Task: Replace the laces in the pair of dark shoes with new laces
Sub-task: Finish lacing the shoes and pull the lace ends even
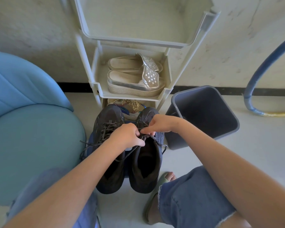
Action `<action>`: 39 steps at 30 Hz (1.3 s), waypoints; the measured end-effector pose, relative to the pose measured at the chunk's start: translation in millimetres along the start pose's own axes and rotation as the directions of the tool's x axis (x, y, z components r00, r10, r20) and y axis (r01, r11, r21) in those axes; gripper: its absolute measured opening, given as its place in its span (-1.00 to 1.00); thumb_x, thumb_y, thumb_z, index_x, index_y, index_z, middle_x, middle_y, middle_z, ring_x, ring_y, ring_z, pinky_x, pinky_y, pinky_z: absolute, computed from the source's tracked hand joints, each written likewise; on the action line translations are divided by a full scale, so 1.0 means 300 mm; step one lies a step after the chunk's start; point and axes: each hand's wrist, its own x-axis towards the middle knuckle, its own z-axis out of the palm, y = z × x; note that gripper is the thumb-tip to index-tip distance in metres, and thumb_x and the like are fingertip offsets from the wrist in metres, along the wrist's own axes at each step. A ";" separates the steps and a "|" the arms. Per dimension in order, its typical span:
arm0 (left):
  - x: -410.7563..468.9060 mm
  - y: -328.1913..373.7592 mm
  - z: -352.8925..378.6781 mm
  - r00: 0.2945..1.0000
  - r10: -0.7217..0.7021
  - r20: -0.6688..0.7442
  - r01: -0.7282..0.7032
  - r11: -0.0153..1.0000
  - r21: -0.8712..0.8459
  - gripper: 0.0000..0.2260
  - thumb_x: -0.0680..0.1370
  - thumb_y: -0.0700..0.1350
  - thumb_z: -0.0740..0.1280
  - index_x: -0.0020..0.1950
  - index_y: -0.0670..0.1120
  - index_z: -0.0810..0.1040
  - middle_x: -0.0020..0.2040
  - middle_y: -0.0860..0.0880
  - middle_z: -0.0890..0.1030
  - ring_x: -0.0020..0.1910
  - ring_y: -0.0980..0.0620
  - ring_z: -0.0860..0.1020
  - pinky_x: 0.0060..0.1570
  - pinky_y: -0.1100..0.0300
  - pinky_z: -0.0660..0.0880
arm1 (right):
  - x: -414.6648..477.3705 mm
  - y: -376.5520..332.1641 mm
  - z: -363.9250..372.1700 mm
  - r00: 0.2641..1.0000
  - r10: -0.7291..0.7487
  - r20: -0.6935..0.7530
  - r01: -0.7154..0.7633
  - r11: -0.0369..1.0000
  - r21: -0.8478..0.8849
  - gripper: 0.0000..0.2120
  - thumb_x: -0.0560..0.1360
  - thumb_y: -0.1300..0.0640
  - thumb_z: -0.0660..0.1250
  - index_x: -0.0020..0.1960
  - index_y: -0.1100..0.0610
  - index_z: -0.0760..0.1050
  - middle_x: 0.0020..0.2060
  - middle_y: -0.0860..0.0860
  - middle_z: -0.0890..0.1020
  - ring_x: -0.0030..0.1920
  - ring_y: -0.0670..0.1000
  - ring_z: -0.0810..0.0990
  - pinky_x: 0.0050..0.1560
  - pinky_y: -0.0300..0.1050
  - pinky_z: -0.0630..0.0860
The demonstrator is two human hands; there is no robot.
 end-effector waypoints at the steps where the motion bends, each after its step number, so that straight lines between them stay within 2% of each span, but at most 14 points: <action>1: 0.000 -0.001 0.000 1.000 0.004 -0.002 -0.004 1.000 0.004 -0.79 0.43 0.01 0.44 -0.10 -0.09 0.54 -0.07 -0.11 0.61 -0.07 -0.09 0.58 0.01 0.06 0.50 | -0.004 0.001 -0.002 0.999 -0.019 0.027 0.019 1.000 -0.007 -0.74 0.51 -0.13 0.33 -0.16 0.04 0.64 -0.21 -0.15 0.62 -0.14 -0.14 0.52 0.05 -0.18 0.38; 5: 0.001 0.000 -0.003 0.999 0.032 -0.010 -0.032 0.999 0.028 -0.79 0.46 0.00 0.42 -0.15 -0.05 0.42 -0.17 -0.01 0.47 -0.18 -0.03 0.44 -0.11 0.12 0.41 | -0.008 0.015 -0.004 1.000 0.014 0.008 -0.015 0.976 0.217 -0.81 0.47 0.02 0.41 -0.08 0.14 0.68 -0.22 -0.04 0.56 -0.25 -0.03 0.37 -0.16 -0.20 0.28; 9: 0.001 0.006 -0.001 0.998 0.065 0.002 -0.065 0.997 0.034 -0.82 0.46 -0.05 0.41 -0.17 -0.05 0.42 -0.23 -0.09 0.41 -0.23 0.01 0.34 -0.18 0.16 0.29 | 0.005 0.015 0.001 0.994 0.107 0.008 -0.104 0.937 0.335 -0.87 0.45 0.13 0.38 -0.21 0.17 0.64 -0.36 -0.01 0.48 -0.39 -0.04 0.24 -0.35 -0.25 0.21; 12: -0.002 0.016 0.002 0.998 0.067 0.004 -0.067 0.995 0.079 -0.96 0.47 -0.09 0.38 -0.12 -0.02 0.55 -0.19 -0.13 0.53 -0.23 -0.07 0.42 -0.17 0.16 0.37 | 0.013 0.003 0.015 0.987 0.044 -0.155 0.001 0.960 0.280 -0.87 0.41 0.16 0.41 -0.28 0.20 0.63 -0.40 0.01 0.55 -0.38 -0.06 0.41 -0.31 -0.28 0.35; 14: -0.007 0.021 0.000 0.997 0.075 -0.003 -0.074 0.993 0.097 -0.91 0.47 -0.11 0.37 -0.13 0.03 0.48 -0.20 -0.08 0.48 -0.23 -0.09 0.41 -0.15 0.17 0.38 | 0.018 -0.004 0.018 0.977 -0.035 -0.211 0.065 0.988 0.138 -0.86 0.39 0.15 0.42 -0.29 0.20 0.65 -0.34 0.06 0.63 -0.28 -0.05 0.53 -0.16 -0.21 0.47; 16: -0.013 0.025 -0.002 0.998 0.063 -0.008 -0.062 0.994 0.087 -0.88 0.47 -0.12 0.37 -0.01 0.03 0.61 -0.12 -0.12 0.59 -0.12 -0.17 0.53 -0.07 0.12 0.47 | 0.020 -0.007 0.013 0.976 -0.065 -0.207 0.082 0.994 0.073 -0.86 0.38 0.16 0.41 -0.32 0.19 0.64 -0.30 0.09 0.65 -0.23 -0.03 0.56 -0.06 -0.13 0.52; 21: -0.022 0.031 0.006 0.998 0.040 -0.039 -0.036 0.994 0.102 -0.77 0.48 -0.10 0.36 0.11 -0.11 0.62 0.03 -0.10 0.63 0.03 -0.13 0.58 0.02 0.07 0.49 | 0.020 0.008 0.004 0.990 -0.010 -0.139 0.042 0.971 0.234 -0.81 0.42 0.20 0.40 -0.36 0.21 0.57 -0.44 0.04 0.51 -0.35 0.01 0.40 -0.30 -0.25 0.36; 24: -0.028 0.036 0.005 0.999 0.025 -0.031 -0.021 0.991 0.133 -0.76 0.49 -0.09 0.35 0.14 -0.10 0.61 0.06 -0.11 0.63 0.04 -0.14 0.58 0.05 0.05 0.50 | 0.025 0.032 0.010 0.986 -0.094 -0.135 0.090 0.995 -0.040 -0.70 0.51 -0.01 0.37 -0.15 0.26 0.60 -0.29 0.06 0.57 -0.27 0.01 0.50 -0.19 -0.19 0.44; 27: -0.031 0.031 0.002 0.998 0.043 -0.044 -0.036 0.990 0.138 -0.78 0.47 -0.12 0.36 0.05 -0.21 0.60 0.04 -0.18 0.61 0.07 -0.19 0.56 0.05 0.00 0.50 | 0.034 0.011 0.003 0.941 -0.256 -0.222 0.120 0.864 -0.490 -0.64 0.50 -0.18 0.31 -0.03 0.13 0.59 -0.07 -0.03 0.56 -0.11 -0.01 0.51 -0.12 -0.09 0.43; 29: -0.032 0.028 -0.002 0.998 0.049 -0.040 -0.043 0.990 0.135 -0.78 0.47 -0.12 0.36 0.06 -0.19 0.61 0.04 -0.18 0.61 0.06 -0.19 0.57 0.07 0.01 0.49 | 0.036 0.003 0.007 0.925 -0.310 -0.220 0.137 0.811 -0.568 -0.63 0.52 -0.19 0.27 -0.01 0.12 0.56 -0.07 -0.07 0.47 -0.12 -0.03 0.44 -0.15 -0.10 0.37; 32: -0.029 0.016 -0.003 0.998 0.060 -0.022 -0.057 0.992 0.116 -0.90 0.47 -0.11 0.37 -0.04 0.03 0.55 -0.07 -0.09 0.59 -0.14 -0.10 0.50 0.00 0.10 0.48 | 0.020 0.042 0.006 0.968 -0.206 -0.145 0.164 0.952 -0.259 -0.71 0.53 -0.15 0.29 -0.10 0.08 0.52 -0.14 -0.08 0.53 -0.17 -0.08 0.49 -0.14 -0.22 0.39; 35: -0.027 0.018 0.000 0.997 0.065 -0.034 -0.061 0.991 0.122 -0.93 0.47 -0.10 0.37 -0.08 0.01 0.52 -0.14 -0.04 0.55 -0.17 -0.08 0.49 -0.03 0.10 0.48 | -0.010 0.063 0.001 0.981 -0.165 -0.099 0.171 0.984 0.056 -0.84 0.54 0.00 0.34 -0.04 0.09 0.58 -0.17 -0.10 0.59 -0.18 -0.08 0.56 -0.14 -0.27 0.48; 37: -0.029 0.024 0.003 0.996 0.075 -0.040 -0.069 0.989 0.133 -0.95 0.47 -0.10 0.36 -0.11 -0.05 0.58 -0.21 -0.06 0.57 -0.18 -0.12 0.52 -0.08 0.09 0.49 | -0.005 0.057 0.005 0.968 -0.171 -0.181 0.181 0.982 0.042 -0.89 0.53 0.06 0.35 -0.07 0.08 0.58 -0.18 -0.07 0.63 -0.26 -0.11 0.59 -0.12 -0.24 0.48; 39: -0.035 0.031 0.008 0.995 0.088 -0.051 -0.079 0.986 0.147 -0.88 0.47 -0.11 0.35 -0.23 -0.10 0.49 -0.33 -0.05 0.47 -0.26 -0.12 0.43 -0.16 0.09 0.45 | 0.013 0.025 0.016 0.950 -0.204 -0.236 0.165 0.971 -0.173 -0.89 0.56 0.06 0.30 -0.12 0.05 0.54 -0.19 -0.02 0.65 -0.33 -0.11 0.62 -0.14 -0.17 0.46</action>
